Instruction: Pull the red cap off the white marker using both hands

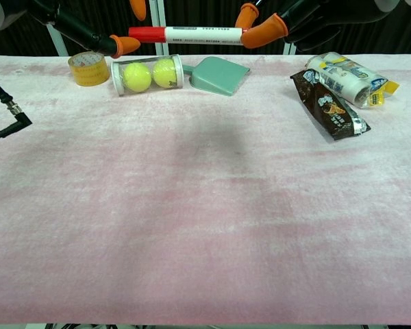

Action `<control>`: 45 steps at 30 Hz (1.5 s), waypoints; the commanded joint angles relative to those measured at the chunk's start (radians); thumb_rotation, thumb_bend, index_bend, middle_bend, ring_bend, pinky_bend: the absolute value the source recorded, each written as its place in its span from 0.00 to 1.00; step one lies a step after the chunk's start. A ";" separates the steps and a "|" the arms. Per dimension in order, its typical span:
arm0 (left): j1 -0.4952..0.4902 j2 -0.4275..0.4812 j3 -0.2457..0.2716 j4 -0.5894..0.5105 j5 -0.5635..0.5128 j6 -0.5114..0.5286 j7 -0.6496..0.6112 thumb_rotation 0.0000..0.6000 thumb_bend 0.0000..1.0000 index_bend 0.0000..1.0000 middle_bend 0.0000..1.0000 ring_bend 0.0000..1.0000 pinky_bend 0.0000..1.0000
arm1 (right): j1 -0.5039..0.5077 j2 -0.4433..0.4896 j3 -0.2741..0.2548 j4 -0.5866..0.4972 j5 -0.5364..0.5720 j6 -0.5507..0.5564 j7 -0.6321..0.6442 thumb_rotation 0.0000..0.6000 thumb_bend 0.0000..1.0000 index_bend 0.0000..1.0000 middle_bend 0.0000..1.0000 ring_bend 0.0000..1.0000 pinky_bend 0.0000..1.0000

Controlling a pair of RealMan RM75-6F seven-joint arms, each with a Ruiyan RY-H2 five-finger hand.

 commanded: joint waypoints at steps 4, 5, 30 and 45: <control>0.000 -0.002 -0.001 0.000 -0.005 0.002 0.007 1.00 0.28 0.51 0.26 0.02 0.13 | 0.002 0.001 0.001 -0.002 -0.001 -0.002 0.003 1.00 0.38 0.85 1.00 1.00 1.00; 0.000 -0.002 -0.001 0.000 -0.007 0.001 0.006 1.00 0.28 0.51 0.26 0.02 0.13 | 0.002 0.001 0.001 -0.003 -0.001 -0.002 0.004 1.00 0.38 0.85 1.00 1.00 1.00; -0.004 -0.016 0.000 0.001 -0.028 -0.001 0.023 1.00 0.42 0.60 0.28 0.03 0.14 | 0.004 0.011 -0.014 -0.002 -0.001 -0.006 0.002 1.00 0.40 0.88 1.00 1.00 1.00; 0.000 -0.012 0.002 0.015 -0.036 -0.003 0.009 1.00 0.42 0.61 0.29 0.03 0.15 | -0.017 0.028 -0.028 0.010 -0.018 -0.013 0.012 1.00 0.41 0.90 1.00 1.00 1.00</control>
